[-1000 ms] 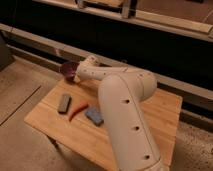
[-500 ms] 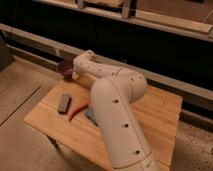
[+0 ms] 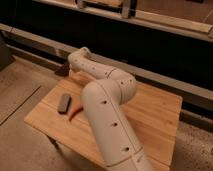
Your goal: Push the ceramic bowl across the table
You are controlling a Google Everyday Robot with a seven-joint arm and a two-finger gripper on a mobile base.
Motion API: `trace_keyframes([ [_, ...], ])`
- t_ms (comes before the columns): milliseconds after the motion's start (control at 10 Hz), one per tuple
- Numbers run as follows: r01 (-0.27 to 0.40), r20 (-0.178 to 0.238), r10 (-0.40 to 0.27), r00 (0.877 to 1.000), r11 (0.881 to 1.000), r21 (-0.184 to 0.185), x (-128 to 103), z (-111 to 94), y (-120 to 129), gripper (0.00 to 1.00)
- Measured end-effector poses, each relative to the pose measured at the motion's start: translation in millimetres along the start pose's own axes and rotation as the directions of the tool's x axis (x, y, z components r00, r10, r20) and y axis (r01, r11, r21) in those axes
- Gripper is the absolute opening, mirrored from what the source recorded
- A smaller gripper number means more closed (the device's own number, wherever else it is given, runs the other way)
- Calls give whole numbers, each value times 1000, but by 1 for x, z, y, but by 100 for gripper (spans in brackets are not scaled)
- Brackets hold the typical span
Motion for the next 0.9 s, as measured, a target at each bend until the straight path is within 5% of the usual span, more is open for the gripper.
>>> trace_keyframes([
  [300,28,-34,-29,999,999,-23,-9,7,7,65],
  [900,26,-35,-27,999,999,-23,-7,7,6,65],
])
